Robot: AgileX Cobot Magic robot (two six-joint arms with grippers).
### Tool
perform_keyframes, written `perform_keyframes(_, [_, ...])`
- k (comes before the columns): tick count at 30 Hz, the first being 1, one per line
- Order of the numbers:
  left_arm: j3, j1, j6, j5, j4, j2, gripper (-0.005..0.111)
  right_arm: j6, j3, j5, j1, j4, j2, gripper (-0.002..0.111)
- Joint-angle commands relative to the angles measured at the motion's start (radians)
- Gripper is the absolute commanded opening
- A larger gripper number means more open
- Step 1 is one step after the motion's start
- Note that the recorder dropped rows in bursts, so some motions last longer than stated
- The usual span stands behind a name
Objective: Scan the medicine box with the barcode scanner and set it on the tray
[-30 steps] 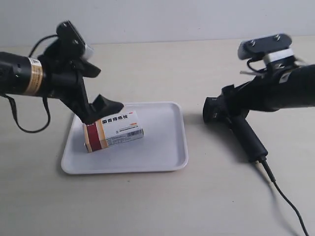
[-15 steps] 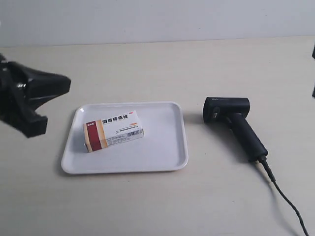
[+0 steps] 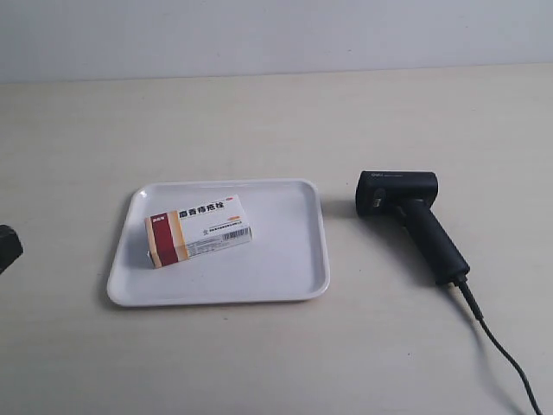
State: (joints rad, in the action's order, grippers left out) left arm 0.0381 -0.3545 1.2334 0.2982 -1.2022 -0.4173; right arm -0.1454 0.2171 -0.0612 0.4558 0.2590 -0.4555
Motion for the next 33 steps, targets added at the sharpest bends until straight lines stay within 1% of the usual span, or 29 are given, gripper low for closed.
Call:
perform_keyframes(1, [-0.014, -0.004, -0.003, 0.011, 0.002, 0.083, 0.001, 0.0, -0.003, 0.005, -0.003, 0.0, 0.003, 0.0])
perform_keyframes(2, [-0.014, -0.004, -0.003, 0.011, 0.002, 0.09, 0.001, 0.0, -0.003, 0.005, -0.003, 0.0, 0.003, 0.0])
perform_keyframes(3, [-0.014, -0.004, -0.065, -0.016, 0.002, 0.113, 0.001, 0.0, -0.003, 0.005, -0.003, 0.0, 0.003, 0.0])
perform_keyframes(4, [-0.014, 0.008, -0.129, -0.054, 0.002, 0.14, 0.001, 0.0, -0.003, 0.005, -0.003, 0.0, 0.003, 0.0])
perform_keyframes(5, [-0.021, 0.037, -0.191, -0.081, 0.002, 0.176, 0.001, 0.0, -0.003, 0.005, -0.003, 0.0, 0.003, 0.0])
perform_keyframes(7, [-0.038, 0.123, -0.233, -0.115, 0.006, 0.256, 0.001, 0.0, -0.003, 0.005, -0.003, 0.0, 0.003, 0.0])
perform_keyframes(8, [-0.038, 0.235, -0.231, -0.148, 0.009, 0.338, 0.001, 0.0, -0.003, 0.005, -0.003, 0.0, 0.003, 0.0])
perform_keyframes(11, [-0.038, 0.362, -0.215, -0.179, 0.011, 0.416, 0.001, 0.0, -0.003, 0.005, -0.003, 0.0, 0.003, 0.0])
perform_keyframes(12, [-0.038, 0.405, -0.205, -0.176, 0.011, 0.417, 0.001, 0.0, -0.003, 0.005, -0.003, 0.0, 0.003, 0.0])
perform_keyframes(14, [-0.038, 0.41, -0.207, -0.189, 0.011, 0.417, 0.001, 0.0, -0.003, 0.005, -0.003, 0.0, 0.003, 0.0])
perform_keyframes(15, [-0.038, 0.41, -0.226, -0.2, 0.047, 0.417, 0.001, 0.0, -0.003, 0.005, -0.003, 0.0, 0.003, 0.0])
perform_keyframes(16, [-0.038, 0.41, -0.384, -0.243, 0.287, 0.417, 0.001, 0.0, -0.003, 0.003, -0.003, 0.0, 0.003, 0.0])
perform_keyframes(17, [-0.038, 0.41, -0.536, -0.285, 0.487, 0.417, 0.001, 0.0, -0.003, 0.003, -0.003, 0.0, 0.003, 0.0])
perform_keyframes(18, [-0.038, 0.41, -0.892, -0.37, 0.84, 0.417, 0.001, 0.0, -0.003, 0.003, -0.003, 0.0, 0.003, 0.0])
perform_keyframes(19, [-0.038, 0.41, -1.049, -0.419, 0.979, 0.417, 0.001, 0.0, -0.003, 0.003, -0.003, 0.0, 0.003, 0.0])
perform_keyframes(20, [-0.038, 0.41, -1.198, -0.499, 1.098, 0.417, 0.001, 0.0, -0.003, 0.004, -0.003, 0.0, 0.003, 0.0])
perform_keyframes(21, [-0.038, 0.41, -1.233, -0.531, 1.11, 0.417, 0.001, 0.0, -0.003, 0.004, -0.003, 0.0, 0.003, 0.0])
perform_keyframes(33, [-0.038, 0.41, -1.233, -0.537, 1.12, 0.417, 0.001, 0.0, -0.003, 0.007, -0.003, 0.0, 0.003, 0.0])
